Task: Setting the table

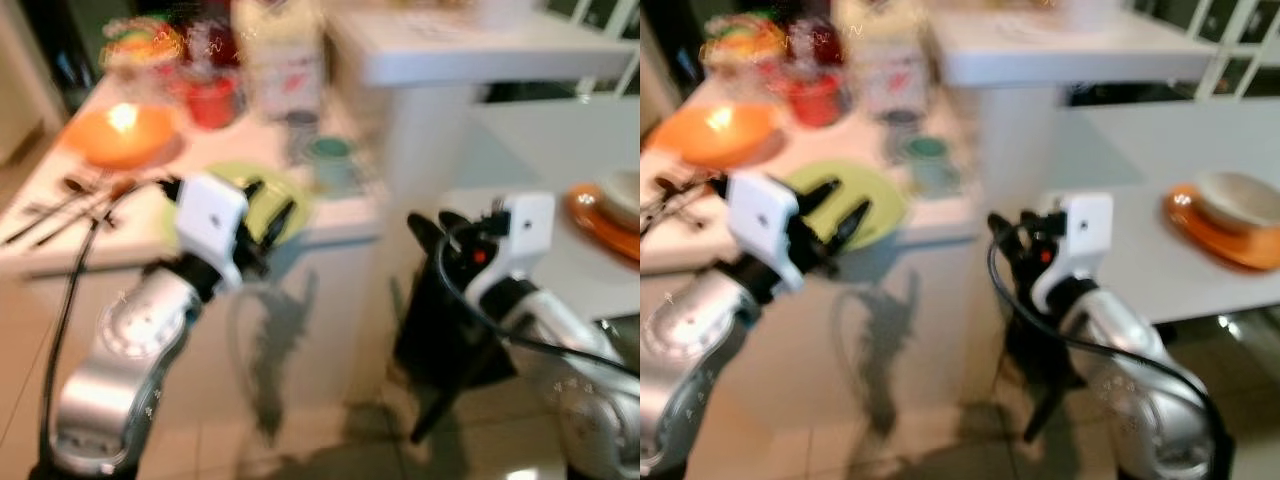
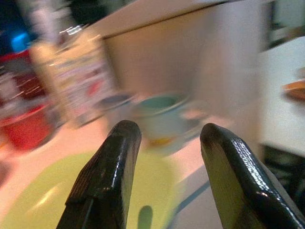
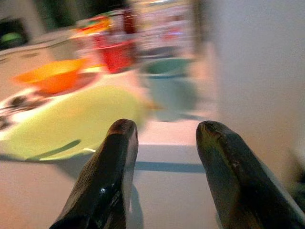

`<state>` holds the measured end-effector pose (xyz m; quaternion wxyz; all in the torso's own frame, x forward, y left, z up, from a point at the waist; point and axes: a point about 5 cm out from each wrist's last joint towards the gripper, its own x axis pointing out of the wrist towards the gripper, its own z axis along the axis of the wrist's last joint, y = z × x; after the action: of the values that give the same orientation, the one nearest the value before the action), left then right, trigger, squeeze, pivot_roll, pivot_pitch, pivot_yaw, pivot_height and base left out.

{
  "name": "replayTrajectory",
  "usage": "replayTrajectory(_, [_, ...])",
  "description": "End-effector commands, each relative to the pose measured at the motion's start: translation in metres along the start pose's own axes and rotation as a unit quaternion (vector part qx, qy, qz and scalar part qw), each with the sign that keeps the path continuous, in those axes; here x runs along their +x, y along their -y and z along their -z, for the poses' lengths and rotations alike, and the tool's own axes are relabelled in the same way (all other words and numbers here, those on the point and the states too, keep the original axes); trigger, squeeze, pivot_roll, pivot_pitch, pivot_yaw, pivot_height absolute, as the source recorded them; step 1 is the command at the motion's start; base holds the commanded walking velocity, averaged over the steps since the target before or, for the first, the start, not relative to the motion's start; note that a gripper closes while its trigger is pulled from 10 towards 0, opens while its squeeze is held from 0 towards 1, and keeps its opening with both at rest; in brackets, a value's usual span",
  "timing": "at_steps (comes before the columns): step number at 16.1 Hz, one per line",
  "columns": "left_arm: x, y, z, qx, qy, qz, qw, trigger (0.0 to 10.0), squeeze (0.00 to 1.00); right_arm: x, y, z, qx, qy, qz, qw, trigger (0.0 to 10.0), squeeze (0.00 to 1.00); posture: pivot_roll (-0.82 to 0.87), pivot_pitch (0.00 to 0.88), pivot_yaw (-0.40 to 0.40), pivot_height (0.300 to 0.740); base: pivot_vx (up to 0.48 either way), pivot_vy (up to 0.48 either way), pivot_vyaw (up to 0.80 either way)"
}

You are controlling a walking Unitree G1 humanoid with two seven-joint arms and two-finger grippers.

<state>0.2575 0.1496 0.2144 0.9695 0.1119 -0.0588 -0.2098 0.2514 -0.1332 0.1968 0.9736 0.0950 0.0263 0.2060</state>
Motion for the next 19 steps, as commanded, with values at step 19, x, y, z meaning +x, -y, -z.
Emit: replayTrajectory(19, [0.014,-0.014,0.008,0.025,-0.017,-0.124,0.992,10.0,0.0,0.023,0.007,-0.001,-0.127,0.004,0.039,0.991,10.0,0.0,-0.01,0.0,-0.023,0.74,0.0,0.201,0.0])
